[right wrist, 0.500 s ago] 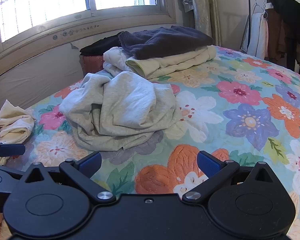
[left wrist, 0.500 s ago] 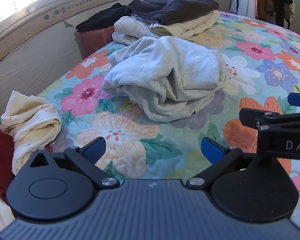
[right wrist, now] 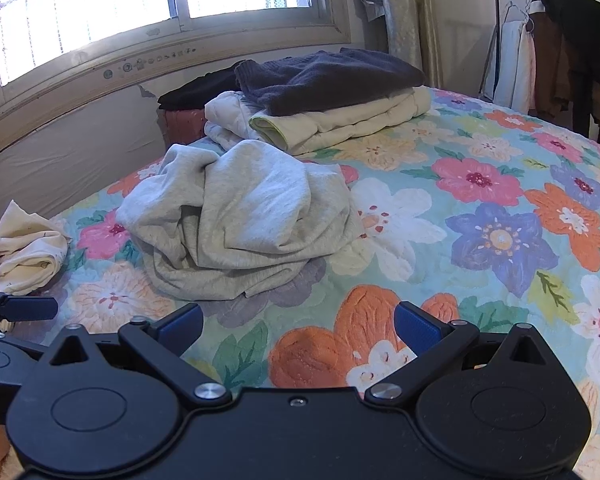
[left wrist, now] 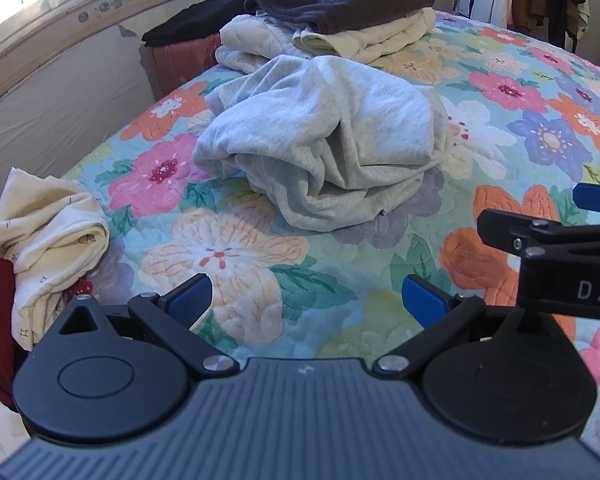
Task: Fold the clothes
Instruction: 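Move both grippers toward the crumpled grey sweatshirt on the bed, then grasp the grey sweatshirt with the left gripper while the right gripper grasps it too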
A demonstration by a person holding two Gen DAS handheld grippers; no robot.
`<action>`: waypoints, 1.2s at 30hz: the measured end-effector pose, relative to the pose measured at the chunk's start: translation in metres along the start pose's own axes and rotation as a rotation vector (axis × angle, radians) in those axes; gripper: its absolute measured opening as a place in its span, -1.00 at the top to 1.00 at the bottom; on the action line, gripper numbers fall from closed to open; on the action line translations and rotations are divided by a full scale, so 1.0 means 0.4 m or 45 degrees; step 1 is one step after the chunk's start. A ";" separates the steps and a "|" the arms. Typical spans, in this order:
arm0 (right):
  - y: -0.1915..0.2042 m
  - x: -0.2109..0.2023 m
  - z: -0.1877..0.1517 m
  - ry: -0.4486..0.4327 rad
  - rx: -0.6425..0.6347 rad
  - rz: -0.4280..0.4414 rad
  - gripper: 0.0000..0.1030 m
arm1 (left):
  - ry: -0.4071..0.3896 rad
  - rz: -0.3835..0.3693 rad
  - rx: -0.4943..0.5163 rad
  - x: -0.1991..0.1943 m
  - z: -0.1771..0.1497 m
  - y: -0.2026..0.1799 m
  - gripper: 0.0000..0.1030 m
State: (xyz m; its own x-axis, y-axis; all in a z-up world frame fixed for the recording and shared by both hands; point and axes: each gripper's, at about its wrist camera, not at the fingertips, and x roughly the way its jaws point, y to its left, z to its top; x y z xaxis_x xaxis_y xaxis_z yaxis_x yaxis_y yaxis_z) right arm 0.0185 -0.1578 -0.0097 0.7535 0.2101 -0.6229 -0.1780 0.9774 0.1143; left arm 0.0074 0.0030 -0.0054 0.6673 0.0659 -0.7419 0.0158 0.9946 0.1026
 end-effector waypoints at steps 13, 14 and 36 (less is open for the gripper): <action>-0.007 0.004 -0.002 0.016 0.029 0.017 -1.00 | 0.001 -0.060 -0.045 -0.001 -0.002 0.016 -0.98; -0.009 0.004 -0.002 0.017 0.036 0.021 -1.00 | -0.001 -0.068 -0.053 -0.002 -0.004 0.018 -0.97; -0.082 0.101 0.149 0.059 0.317 0.330 -1.00 | -0.093 -0.219 -0.339 0.048 0.155 0.168 -0.92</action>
State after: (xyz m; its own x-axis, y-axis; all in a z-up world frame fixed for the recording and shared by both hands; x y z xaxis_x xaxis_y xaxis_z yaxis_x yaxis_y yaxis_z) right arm 0.0925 -0.1798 0.0077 0.6729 0.4558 -0.5827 -0.1952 0.8691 0.4544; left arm 0.0676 0.0664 0.0283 0.7233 -0.1010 -0.6831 -0.0560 0.9774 -0.2038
